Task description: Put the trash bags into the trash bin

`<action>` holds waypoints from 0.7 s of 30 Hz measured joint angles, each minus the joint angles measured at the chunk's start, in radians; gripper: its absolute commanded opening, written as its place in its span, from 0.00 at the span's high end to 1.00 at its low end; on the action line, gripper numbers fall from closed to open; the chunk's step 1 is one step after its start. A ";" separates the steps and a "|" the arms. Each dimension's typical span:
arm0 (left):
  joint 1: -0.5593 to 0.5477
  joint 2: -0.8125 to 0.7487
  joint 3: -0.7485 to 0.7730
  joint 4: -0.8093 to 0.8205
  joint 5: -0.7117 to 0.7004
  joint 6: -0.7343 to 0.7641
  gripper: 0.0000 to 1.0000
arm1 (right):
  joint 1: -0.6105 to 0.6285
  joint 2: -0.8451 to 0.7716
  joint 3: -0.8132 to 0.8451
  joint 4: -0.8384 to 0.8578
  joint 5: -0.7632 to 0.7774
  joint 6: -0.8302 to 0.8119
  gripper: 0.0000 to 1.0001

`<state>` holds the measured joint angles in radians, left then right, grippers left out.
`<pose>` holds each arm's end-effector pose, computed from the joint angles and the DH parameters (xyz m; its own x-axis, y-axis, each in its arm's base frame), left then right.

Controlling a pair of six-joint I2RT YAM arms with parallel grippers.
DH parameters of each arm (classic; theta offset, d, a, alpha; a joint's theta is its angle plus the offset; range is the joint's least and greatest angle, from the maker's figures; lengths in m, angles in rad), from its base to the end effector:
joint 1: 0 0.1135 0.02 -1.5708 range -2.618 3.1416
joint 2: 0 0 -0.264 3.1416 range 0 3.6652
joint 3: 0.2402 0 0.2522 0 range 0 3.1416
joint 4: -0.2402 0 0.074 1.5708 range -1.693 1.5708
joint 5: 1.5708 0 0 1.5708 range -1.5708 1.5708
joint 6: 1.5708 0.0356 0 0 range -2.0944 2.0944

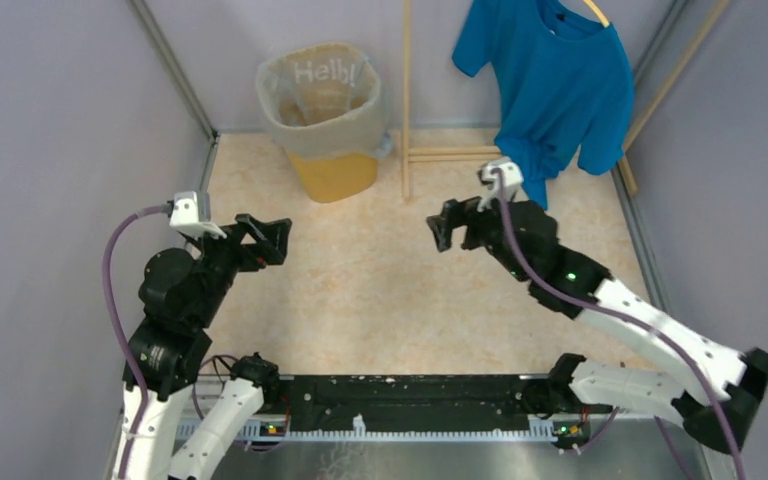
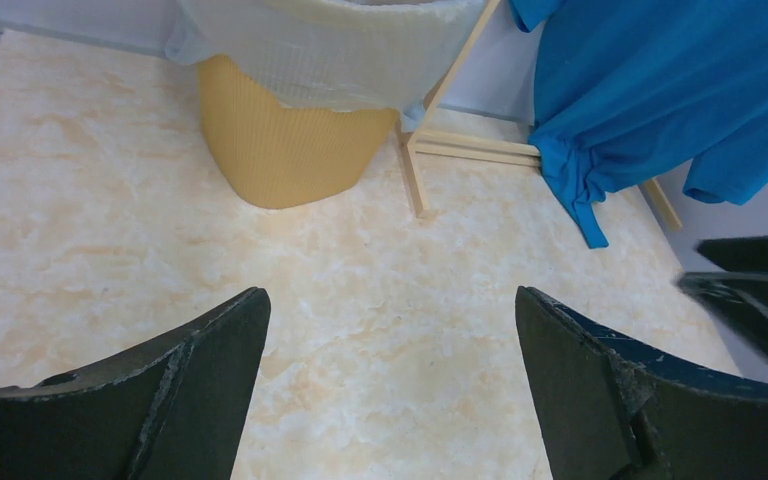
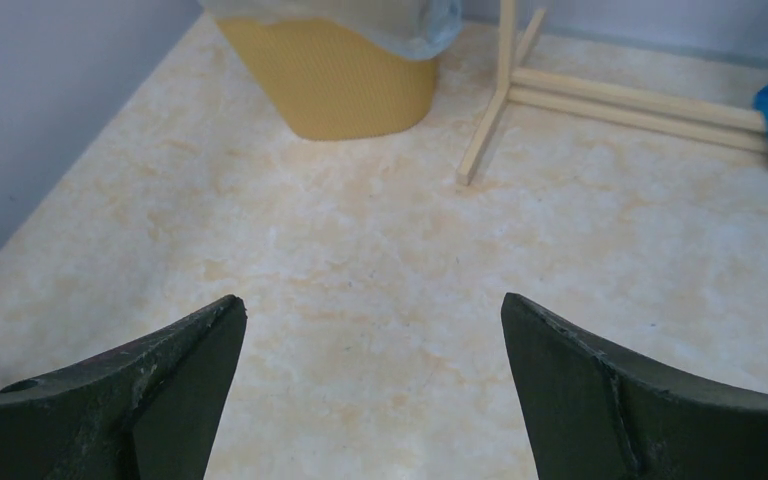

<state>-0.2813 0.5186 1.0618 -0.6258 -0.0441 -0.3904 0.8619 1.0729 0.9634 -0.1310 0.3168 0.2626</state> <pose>0.0759 -0.0203 0.4133 -0.1628 -0.3487 -0.9230 0.1873 0.9075 -0.3759 0.1703 0.1816 0.3526 -0.2859 0.0456 -0.9572 -0.4661 0.8661 0.1805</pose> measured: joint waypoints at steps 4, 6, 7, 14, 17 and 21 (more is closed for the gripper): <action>0.000 0.052 0.023 0.021 0.006 -0.007 0.01 | -0.001 -0.203 0.088 -0.213 0.062 -0.013 0.01; 0.000 0.087 0.061 0.027 0.010 -0.008 0.01 | -0.001 -0.269 0.186 -0.304 0.106 -0.031 0.01; 0.000 0.103 0.083 0.031 0.010 -0.008 0.01 | -0.001 -0.292 0.228 -0.330 0.123 -0.040 0.01; 0.000 0.194 0.298 0.074 0.021 0.003 0.01 | -0.001 -0.450 0.485 -0.430 0.245 -0.117 0.01; 0.000 0.209 0.366 0.095 0.021 0.014 0.01 | -0.001 -0.491 0.524 -0.445 0.278 -0.133 0.01; 0.000 0.211 0.405 0.118 0.020 0.029 0.01 | -0.001 -0.502 0.530 -0.482 0.301 -0.140 0.01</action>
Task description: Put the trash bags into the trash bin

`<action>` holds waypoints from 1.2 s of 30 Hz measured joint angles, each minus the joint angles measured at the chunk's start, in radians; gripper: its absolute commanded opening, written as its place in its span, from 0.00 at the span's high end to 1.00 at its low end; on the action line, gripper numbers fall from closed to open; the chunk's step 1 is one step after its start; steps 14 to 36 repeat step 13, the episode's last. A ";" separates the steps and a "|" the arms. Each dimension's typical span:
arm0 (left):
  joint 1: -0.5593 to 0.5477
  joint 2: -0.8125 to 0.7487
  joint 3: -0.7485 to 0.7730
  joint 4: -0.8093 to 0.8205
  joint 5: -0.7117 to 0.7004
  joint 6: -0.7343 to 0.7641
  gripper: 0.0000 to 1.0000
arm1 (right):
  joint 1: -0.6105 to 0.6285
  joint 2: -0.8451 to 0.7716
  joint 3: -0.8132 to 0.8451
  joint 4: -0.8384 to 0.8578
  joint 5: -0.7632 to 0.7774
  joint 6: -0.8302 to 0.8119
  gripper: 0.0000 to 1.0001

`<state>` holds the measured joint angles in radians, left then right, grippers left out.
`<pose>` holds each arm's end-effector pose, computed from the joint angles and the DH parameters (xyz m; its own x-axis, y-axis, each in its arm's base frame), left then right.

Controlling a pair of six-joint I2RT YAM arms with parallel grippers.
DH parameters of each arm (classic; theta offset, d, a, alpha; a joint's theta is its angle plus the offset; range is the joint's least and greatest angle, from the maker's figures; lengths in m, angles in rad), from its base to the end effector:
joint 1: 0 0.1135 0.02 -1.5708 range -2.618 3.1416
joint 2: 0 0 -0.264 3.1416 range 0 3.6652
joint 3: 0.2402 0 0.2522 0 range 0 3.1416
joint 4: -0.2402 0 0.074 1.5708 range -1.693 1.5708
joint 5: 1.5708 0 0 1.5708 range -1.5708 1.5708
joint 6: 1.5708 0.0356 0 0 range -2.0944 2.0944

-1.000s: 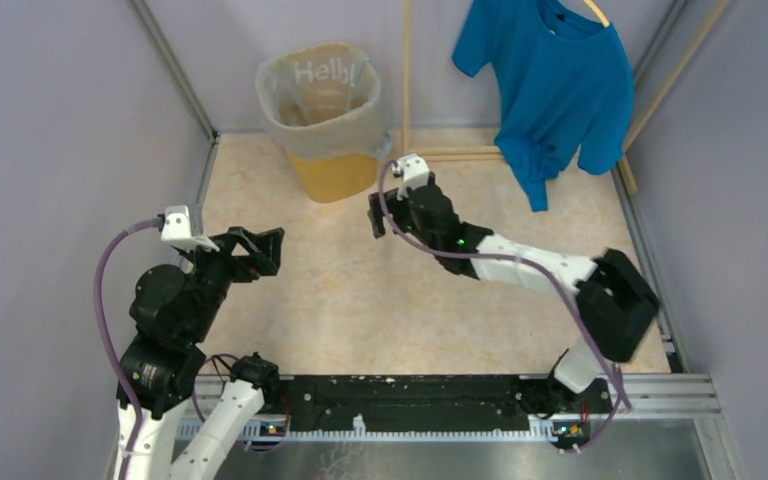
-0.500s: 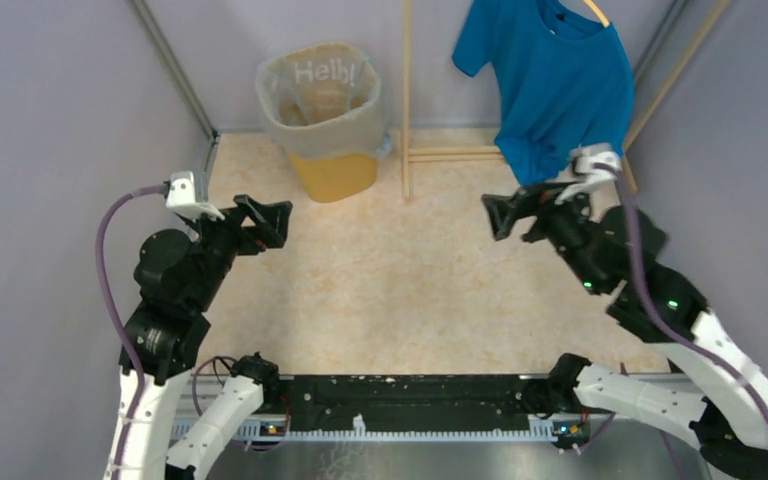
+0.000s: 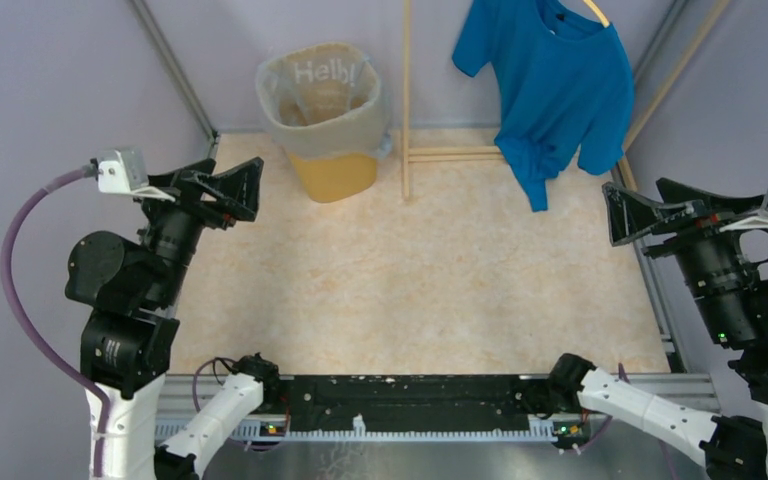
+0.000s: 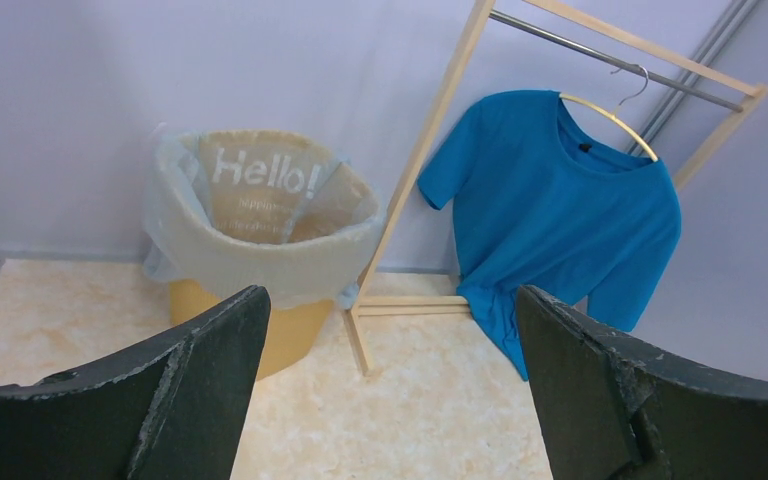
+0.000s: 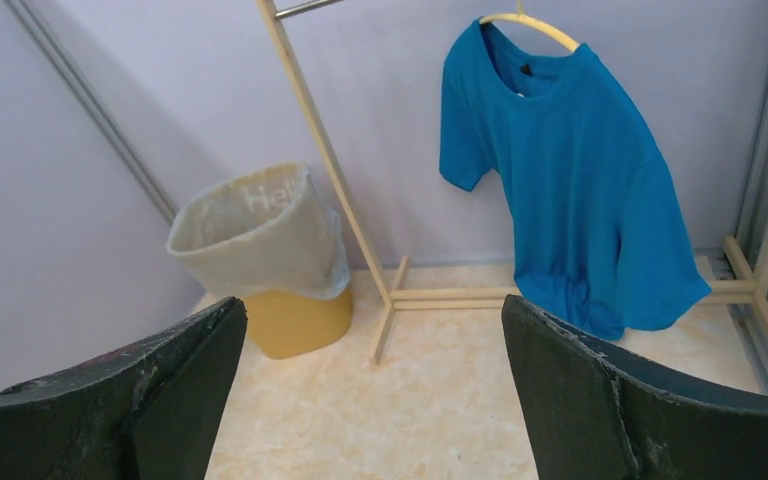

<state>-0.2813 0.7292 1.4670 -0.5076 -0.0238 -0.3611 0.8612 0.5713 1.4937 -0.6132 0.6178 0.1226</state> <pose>0.0682 -0.0188 0.5236 0.1149 -0.4008 -0.9089 0.3163 0.8821 -0.3491 0.0131 -0.0163 0.5191 0.1651 0.3453 -0.9239 -0.2812 0.9143 0.2914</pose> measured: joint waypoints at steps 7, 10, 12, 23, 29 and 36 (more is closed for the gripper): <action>0.000 0.002 0.003 0.008 0.000 0.018 0.01 | 0.000 0.003 -0.002 -0.052 0.005 0.005 0.01; 0.000 0.003 0.003 0.007 0.000 0.024 0.01 | 0.000 0.003 -0.002 -0.058 0.006 0.010 0.01; 0.000 0.003 0.003 0.008 0.000 0.027 0.01 | 0.000 0.003 -0.004 -0.056 0.005 0.011 0.01; 0.000 0.003 0.003 0.008 0.000 0.028 0.01 | 0.000 0.001 -0.011 -0.053 0.004 0.011 0.01; 0.000 0.003 0.003 0.008 0.000 0.028 0.01 | 0.000 0.001 -0.011 -0.053 0.004 0.011 0.01; 0.000 0.003 0.003 0.008 0.000 0.028 0.01 | 0.000 0.001 -0.011 -0.053 0.004 0.011 0.01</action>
